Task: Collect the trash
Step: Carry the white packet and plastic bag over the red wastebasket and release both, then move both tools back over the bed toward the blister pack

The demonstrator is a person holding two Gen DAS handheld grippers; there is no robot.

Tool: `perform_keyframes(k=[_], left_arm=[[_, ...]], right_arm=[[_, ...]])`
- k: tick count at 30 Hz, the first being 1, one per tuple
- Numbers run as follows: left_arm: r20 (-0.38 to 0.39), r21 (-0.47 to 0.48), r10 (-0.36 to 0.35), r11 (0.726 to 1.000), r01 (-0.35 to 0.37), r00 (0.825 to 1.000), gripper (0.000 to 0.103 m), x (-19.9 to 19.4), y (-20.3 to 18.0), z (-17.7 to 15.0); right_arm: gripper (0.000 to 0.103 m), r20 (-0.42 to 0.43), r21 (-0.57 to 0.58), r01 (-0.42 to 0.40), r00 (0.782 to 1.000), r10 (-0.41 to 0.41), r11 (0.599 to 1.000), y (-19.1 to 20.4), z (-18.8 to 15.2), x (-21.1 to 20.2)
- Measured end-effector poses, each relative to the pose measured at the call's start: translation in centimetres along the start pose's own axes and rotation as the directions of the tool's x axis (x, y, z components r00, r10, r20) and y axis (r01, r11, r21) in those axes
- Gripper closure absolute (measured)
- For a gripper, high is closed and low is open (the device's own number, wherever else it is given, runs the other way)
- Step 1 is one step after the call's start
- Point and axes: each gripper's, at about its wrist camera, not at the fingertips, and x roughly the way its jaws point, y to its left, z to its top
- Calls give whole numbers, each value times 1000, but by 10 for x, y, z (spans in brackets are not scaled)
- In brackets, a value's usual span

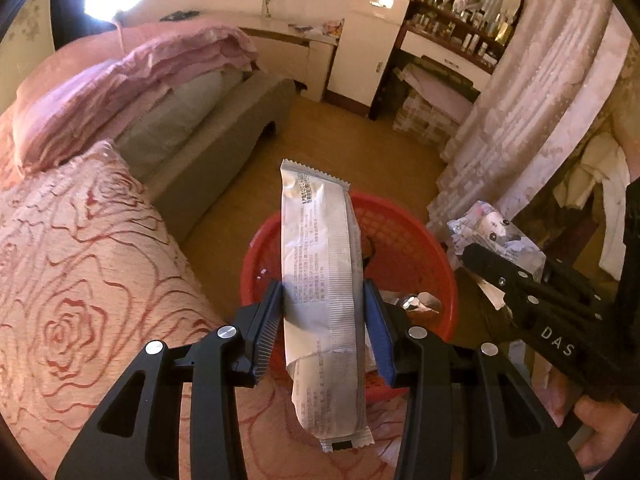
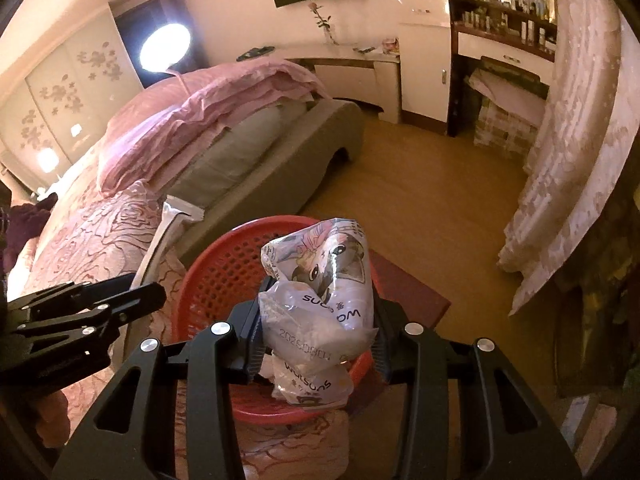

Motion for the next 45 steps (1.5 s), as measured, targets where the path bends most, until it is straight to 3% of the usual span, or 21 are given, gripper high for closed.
perform_keyframes(k=[5,9,12,28,31,33,35,45], left_arm=[[-37,3,-5,1000,5,999,61,13,1,-2],[-37,-1,-5,1000,5,999,46,14,0,-2],[-37,-3,-6,1000,6,999,42,13,0,-3],[5,-45,72,996,-72,997,42,-19,30,-8],[6,-52,79,996,-78,997,42,-21,34,-9],[7,-57,78,995,-78,997,42,-22,35,-9],[10,-60,77,995,-77,997,42,-23,36,-9],[16,-63,76,995,-75,997,42,-26,39,-11]], right_arm=[[62,-17,3,2,1000,-2,1000,-3,-2,8],[62,-27,4,-2,1000,3,1000,-3,-3,13],[62,-33,2,-5,999,5,1000,-2,-3,15],[61,-70,-30,-27,997,25,999,17,-5,33],[55,-74,-30,-28,997,25,999,20,-4,36],[44,-66,-25,-21,998,20,999,21,-4,36],[39,-60,-21,-20,998,19,1000,21,-4,34],[33,-40,-9,-16,999,16,1000,17,-5,17]])
